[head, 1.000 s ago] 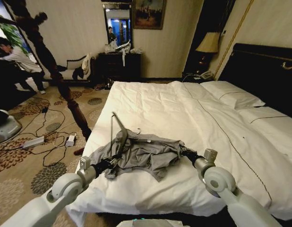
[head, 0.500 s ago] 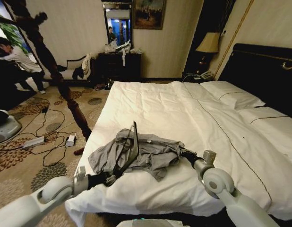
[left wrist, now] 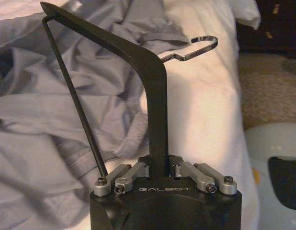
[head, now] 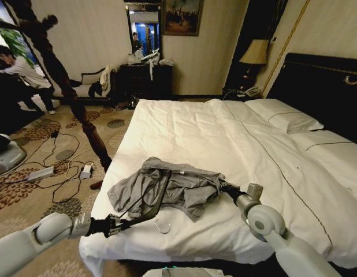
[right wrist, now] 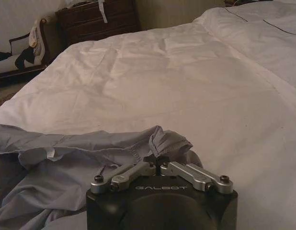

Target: Pick up the clothes from the bed and hang them on the clothes hanger.

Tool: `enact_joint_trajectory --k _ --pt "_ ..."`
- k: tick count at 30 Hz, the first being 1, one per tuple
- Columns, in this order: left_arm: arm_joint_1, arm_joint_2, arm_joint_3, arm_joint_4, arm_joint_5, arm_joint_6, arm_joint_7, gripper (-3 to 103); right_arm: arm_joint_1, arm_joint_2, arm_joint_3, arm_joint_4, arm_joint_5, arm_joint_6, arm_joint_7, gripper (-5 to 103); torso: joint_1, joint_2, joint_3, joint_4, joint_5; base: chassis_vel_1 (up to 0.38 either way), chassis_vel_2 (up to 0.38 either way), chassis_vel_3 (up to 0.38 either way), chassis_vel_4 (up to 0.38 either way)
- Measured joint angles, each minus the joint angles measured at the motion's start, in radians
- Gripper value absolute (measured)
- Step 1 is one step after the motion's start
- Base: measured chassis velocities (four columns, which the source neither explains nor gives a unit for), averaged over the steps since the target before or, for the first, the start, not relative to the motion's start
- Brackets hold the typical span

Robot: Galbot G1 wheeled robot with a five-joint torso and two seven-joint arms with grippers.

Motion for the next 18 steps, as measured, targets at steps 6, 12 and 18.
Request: enact_joint_trajectory --k 6,12,18 --pt "-0.003 0.006 -0.016 0.005 0.0 -0.012 -0.037 36 -0.002 -0.003 0.001 0.0 0.001 -0.002 -0.002 -1 0.0 0.0 0.0 -0.0002 0.0003 0.0 0.0 0.0 0.0" --pt "-0.016 0.009 -0.04 -0.045 -0.031 -0.013 -0.072 57 -0.003 0.005 0.001 0.002 -0.005 0.01 -0.025 1 0.0 0.0 0.0 -0.0003 0.0004 0.0 0.0 0.0 0.0" --pt "0.006 0.001 -0.049 -0.173 -0.055 0.045 -0.164 85 -0.035 0.016 0.018 0.009 -0.039 0.026 -0.027 0 0.0 0.0 0.0 -0.0004 0.0005 0.0 0.0 0.0 0.0"
